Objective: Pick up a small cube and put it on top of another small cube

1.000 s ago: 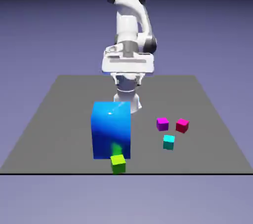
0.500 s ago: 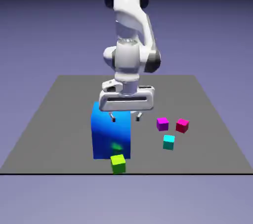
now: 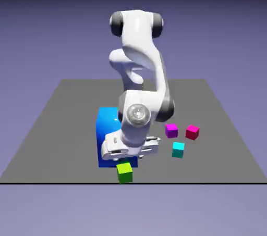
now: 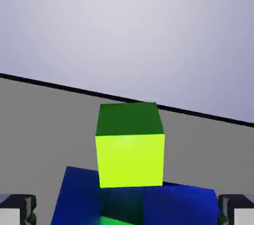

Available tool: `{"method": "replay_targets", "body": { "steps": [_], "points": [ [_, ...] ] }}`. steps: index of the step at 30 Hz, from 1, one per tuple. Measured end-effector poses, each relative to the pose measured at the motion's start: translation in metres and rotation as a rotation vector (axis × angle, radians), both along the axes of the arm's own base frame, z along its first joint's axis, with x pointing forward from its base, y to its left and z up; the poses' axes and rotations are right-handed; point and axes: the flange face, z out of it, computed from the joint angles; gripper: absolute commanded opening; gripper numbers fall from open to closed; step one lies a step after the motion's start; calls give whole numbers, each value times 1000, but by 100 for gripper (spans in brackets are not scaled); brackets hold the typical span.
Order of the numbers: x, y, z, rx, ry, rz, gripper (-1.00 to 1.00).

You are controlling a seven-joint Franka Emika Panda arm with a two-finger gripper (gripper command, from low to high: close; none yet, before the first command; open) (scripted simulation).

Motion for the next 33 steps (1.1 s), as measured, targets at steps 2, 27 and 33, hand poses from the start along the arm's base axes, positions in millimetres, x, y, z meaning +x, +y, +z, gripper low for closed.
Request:
{"method": "replay_targets", "body": {
  "steps": [2, 27, 33],
  "points": [
    [2, -1, -21, -14, 80, 6, 0],
    [-102, 222, -35, 2, 215, 332, -100],
    [-206, 327, -15, -28, 205, 565, -100]
  ]
}}
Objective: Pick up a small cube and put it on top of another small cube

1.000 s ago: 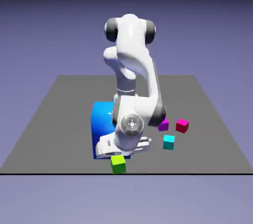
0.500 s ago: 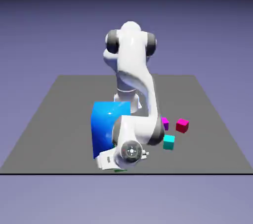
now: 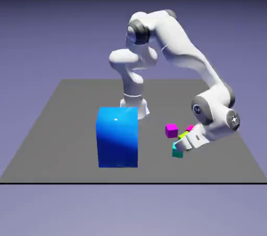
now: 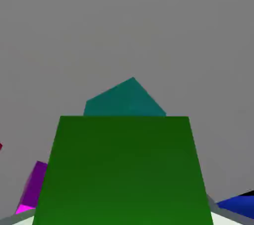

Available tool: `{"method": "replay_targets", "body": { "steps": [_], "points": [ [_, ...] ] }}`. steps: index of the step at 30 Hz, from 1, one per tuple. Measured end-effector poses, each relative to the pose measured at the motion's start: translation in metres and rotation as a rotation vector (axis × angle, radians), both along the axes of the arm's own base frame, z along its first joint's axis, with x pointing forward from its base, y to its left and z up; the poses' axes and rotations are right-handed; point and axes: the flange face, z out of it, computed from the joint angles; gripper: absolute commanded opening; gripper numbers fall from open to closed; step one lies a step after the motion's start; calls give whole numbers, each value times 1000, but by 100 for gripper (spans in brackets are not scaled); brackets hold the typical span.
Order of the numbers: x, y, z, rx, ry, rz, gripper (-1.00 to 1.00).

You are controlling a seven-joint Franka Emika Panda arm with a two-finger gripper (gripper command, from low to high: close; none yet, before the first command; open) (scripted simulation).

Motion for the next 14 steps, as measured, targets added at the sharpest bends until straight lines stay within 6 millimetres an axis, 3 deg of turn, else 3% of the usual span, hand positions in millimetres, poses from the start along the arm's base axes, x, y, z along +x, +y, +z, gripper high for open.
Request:
{"method": "replay_targets", "body": {
  "steps": [4, 7, 8, 11, 12, 14],
  "points": [
    [-82, 49, 14, -12, -29, 169, -100],
    [-141, 71, 22, -23, -60, 288, -100],
    [-141, 71, 22, -23, -60, 288, -100],
    [-154, 45, -26, -24, -60, 288, -100],
    [-157, 40, -34, -23, -59, 288, 100],
    [-157, 40, -34, -24, -61, 290, 100]
  ]
}}
